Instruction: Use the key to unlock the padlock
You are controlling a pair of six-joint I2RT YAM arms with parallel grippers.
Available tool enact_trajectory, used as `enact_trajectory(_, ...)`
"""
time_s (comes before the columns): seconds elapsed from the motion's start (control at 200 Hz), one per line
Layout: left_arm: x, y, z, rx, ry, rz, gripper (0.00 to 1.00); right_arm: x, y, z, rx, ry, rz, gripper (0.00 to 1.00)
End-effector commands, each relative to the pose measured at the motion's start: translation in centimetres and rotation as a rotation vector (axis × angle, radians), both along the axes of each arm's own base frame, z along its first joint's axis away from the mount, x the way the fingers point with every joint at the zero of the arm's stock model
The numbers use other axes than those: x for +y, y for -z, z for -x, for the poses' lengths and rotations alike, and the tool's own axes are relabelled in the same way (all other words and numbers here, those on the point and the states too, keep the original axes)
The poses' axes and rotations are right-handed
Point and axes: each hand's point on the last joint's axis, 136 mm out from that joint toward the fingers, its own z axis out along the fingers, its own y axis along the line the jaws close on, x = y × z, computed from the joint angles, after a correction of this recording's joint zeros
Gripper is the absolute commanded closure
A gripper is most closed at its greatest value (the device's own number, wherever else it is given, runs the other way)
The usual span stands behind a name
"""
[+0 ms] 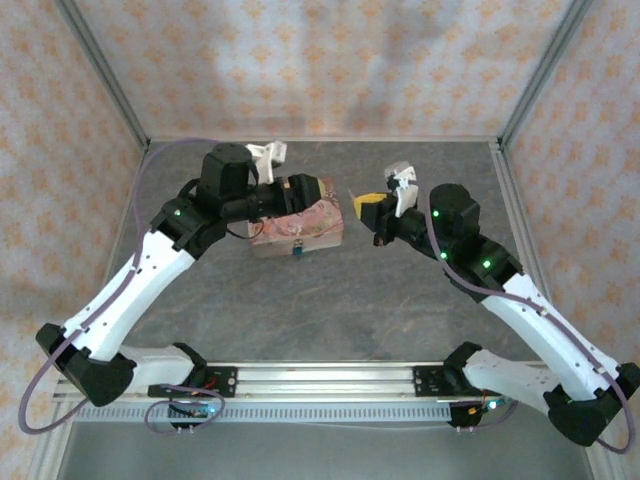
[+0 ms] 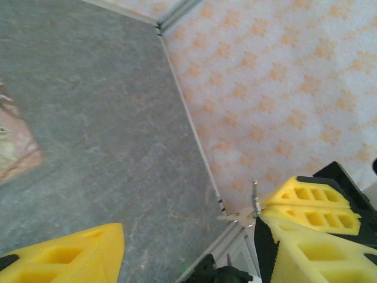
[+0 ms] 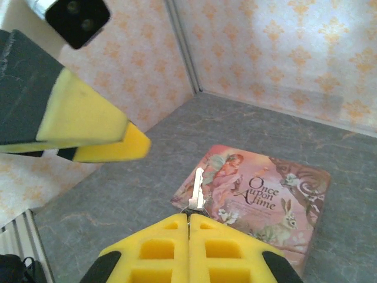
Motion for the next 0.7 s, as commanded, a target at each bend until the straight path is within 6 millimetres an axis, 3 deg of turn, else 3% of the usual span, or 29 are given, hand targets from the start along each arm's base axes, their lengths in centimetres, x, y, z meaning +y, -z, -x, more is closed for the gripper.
enact_trajectory(0.0, -1.5, -3.0, 0.3, -0.059, 0.044, 0.069, 0.39, 0.3, -2.5, 0.4, -0.082, -0.013, -0.022, 1.0)
enact_trajectory(0.135, -2.7, -2.7, 0.2, -0.048, 0.067, 0.06, 0.32, 0.5, -2.6, 0.7, -0.086, -0.026, -0.029, 1.0)
enact_trajectory(0.265, -3.9, -2.5, 0.3, -0.042, 0.088, 0.051, 0.35, 0.7, -2.6, 0.8, -0.088, -0.033, -0.025, 1.0)
enact_trajectory(0.415, -4.6, -3.1, 0.4, -0.06, 0.107, 0.05, 0.44, 0.8, -2.5, 0.8, -0.087, -0.039, -0.018, 1.0)
enact_trajectory(0.696, -5.5, -3.1, 0.3, -0.055, 0.13, 0.044, 0.73, 0.9, -2.5, 0.9, -0.093, -0.045, -0.015, 1.0)
